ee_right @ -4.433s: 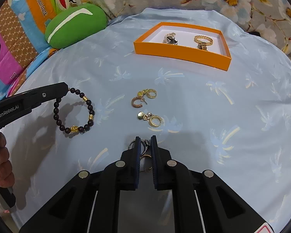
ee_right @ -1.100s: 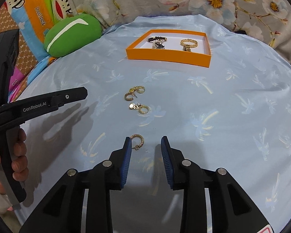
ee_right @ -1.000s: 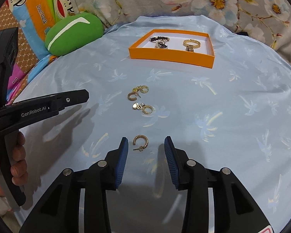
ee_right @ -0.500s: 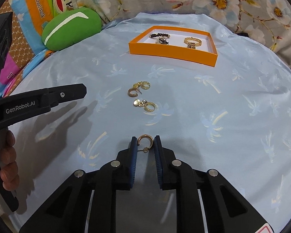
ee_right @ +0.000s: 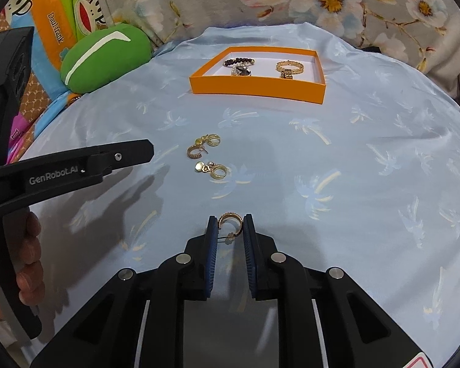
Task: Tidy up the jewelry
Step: 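Grasp a gold earring with the left tool while the right lifts its hoop earring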
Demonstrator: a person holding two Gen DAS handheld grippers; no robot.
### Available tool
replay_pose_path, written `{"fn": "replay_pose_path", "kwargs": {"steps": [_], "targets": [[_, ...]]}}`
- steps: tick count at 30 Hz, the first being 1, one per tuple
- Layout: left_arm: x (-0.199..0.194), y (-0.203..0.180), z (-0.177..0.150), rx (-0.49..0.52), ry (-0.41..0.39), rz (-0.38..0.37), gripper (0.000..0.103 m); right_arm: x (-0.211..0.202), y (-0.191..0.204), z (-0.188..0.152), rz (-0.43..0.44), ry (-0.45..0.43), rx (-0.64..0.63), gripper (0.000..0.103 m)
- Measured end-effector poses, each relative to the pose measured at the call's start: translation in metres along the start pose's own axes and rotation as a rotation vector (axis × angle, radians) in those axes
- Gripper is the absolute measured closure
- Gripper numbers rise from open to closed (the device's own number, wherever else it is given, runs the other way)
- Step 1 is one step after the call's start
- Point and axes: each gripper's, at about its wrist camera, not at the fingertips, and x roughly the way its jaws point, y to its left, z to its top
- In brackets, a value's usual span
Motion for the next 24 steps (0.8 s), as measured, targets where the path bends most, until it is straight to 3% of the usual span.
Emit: {"fn": "replay_pose_path", "kwargs": {"steps": [5, 9, 17, 24], "targets": [[0.023, -0.014, 0.008, -0.003, 0.017, -0.032, 0.069, -0.003, -0.007, -0.002, 0.005, -0.003, 0.019, 0.088], [0.040, -0.024, 0.011, 0.027, 0.031, -0.005, 0.070, -0.002, -0.013, -0.001, 0.008, -0.005, 0.034, 0.088], [0.051, -0.029, 0.014, 0.065, 0.005, 0.083, 0.090, 0.004, -0.024, 0.000, 0.031, 0.004, 0.069, 0.088], [0.040, -0.018, 0.008, 0.094, 0.012, 0.105, 0.090, 0.005, -0.029, 0.001, 0.046, 0.003, 0.088, 0.088]]}}
